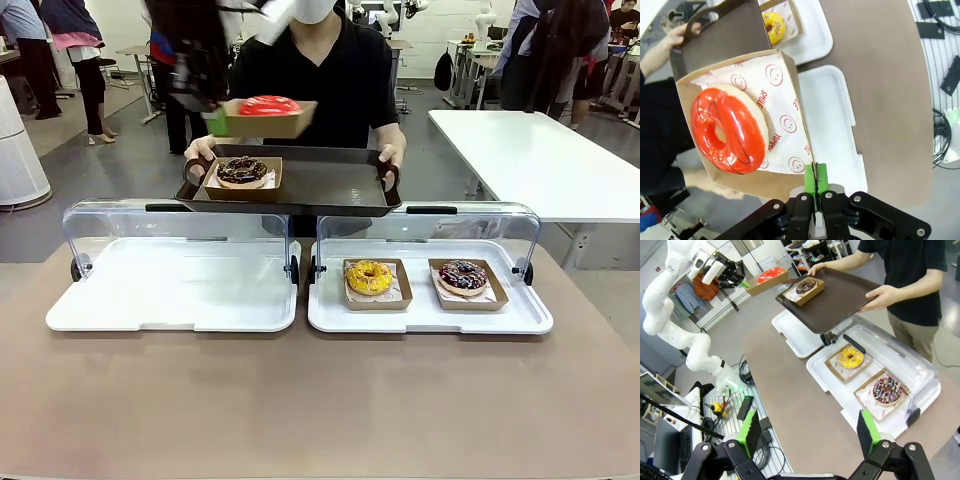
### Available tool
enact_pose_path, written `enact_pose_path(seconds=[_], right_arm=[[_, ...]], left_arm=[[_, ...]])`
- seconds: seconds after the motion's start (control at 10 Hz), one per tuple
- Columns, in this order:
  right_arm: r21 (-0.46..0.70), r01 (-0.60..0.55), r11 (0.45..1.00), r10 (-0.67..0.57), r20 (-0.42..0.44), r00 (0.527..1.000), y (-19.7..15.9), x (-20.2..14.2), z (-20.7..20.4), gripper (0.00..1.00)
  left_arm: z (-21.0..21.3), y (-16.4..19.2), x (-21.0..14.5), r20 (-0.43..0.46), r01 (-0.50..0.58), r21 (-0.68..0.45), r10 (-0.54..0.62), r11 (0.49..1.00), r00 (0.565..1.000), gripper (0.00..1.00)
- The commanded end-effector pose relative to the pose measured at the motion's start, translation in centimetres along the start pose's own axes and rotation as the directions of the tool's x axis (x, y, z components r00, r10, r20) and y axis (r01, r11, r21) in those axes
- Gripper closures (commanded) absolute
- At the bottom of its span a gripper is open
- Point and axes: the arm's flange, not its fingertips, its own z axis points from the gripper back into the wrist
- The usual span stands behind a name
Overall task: Provide the desired donut to the person.
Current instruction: Place the picked Paper togo box onto the Handle tray extended by the person.
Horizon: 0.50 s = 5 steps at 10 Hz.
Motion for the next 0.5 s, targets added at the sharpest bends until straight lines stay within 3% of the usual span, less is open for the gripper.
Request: enact_pose_path(seconds=[0.0, 0.4], right_arm=[[0.012, -0.006, 1.000, 0.006, 0.022, 1.000, 0.1, 0.0, -0.1, 0.00], [0.012, -0.006, 1.000, 0.006, 0.022, 1.000, 0.1, 0.0, -0.1, 0.00]], left_arm=[[-2.1, 2.8, 3.2, -0.066, -0.031, -0.010, 0.030, 0.999, 0.997, 0.99], [-8.5, 7.2, 8.1, -0.140, -0.052, -0.071, 0.042, 0.996, 0.989, 0.99]])
